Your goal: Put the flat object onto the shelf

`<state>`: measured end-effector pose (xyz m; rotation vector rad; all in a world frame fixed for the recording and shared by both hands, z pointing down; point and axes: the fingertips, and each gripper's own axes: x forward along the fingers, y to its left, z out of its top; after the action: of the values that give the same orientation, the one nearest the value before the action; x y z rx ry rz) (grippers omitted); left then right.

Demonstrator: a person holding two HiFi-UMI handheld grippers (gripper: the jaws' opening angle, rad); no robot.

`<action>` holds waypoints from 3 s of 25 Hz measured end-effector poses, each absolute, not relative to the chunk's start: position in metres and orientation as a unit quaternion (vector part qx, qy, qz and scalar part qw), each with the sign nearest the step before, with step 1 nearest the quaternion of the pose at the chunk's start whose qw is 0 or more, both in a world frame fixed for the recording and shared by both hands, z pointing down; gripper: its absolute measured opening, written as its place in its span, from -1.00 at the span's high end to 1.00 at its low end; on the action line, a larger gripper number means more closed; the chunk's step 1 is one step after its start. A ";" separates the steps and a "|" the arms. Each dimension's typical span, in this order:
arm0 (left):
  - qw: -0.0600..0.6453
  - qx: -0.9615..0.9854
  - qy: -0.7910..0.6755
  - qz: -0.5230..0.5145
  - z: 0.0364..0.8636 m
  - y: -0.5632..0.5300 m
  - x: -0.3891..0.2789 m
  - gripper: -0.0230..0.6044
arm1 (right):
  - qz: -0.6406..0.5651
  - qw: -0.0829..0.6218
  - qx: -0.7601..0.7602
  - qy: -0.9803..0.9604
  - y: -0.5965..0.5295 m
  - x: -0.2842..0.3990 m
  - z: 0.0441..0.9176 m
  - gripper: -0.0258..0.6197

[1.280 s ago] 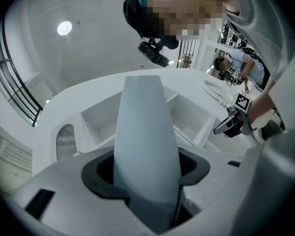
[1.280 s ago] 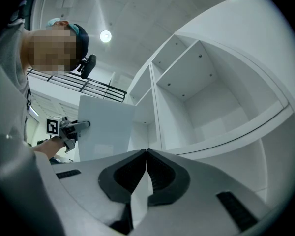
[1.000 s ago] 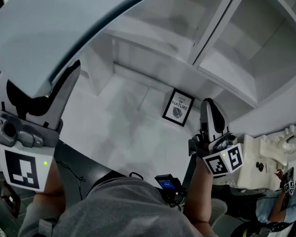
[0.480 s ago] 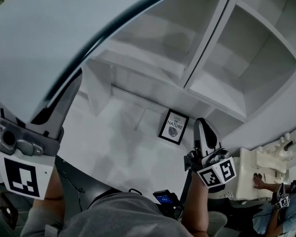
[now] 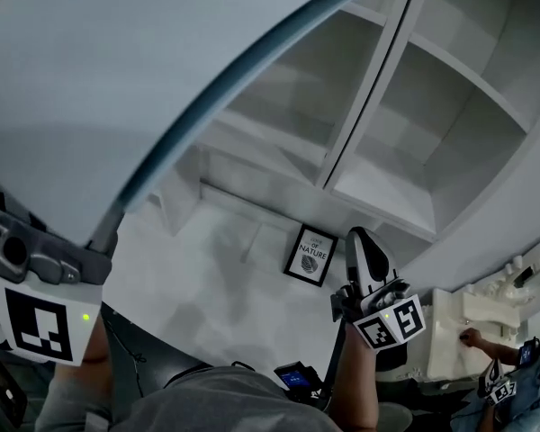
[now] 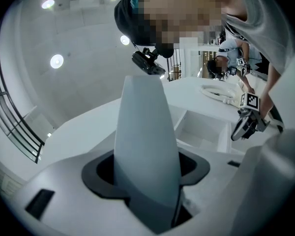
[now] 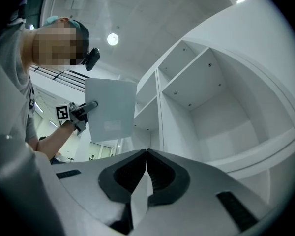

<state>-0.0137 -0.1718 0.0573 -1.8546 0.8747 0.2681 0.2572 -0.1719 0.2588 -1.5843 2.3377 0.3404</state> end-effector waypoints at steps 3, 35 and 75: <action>0.518 -0.767 0.361 0.115 0.050 -0.170 -0.011 0.07 | 0.141 0.145 -0.540 0.817 -0.175 0.251 0.239 0.83; 0.569 -0.742 0.344 0.089 -0.005 -0.169 0.009 0.07 | 0.392 0.029 -0.424 0.816 -0.184 0.131 0.041 0.83; 0.635 -0.683 0.360 0.027 -0.056 -0.213 0.047 0.07 | 0.472 0.050 -0.410 0.779 -0.174 0.125 -0.028 0.83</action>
<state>0.0469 -0.2130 -0.0565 -1.5609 0.8222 0.0624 0.1249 -0.1739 -0.0283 -1.2495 2.3723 1.4366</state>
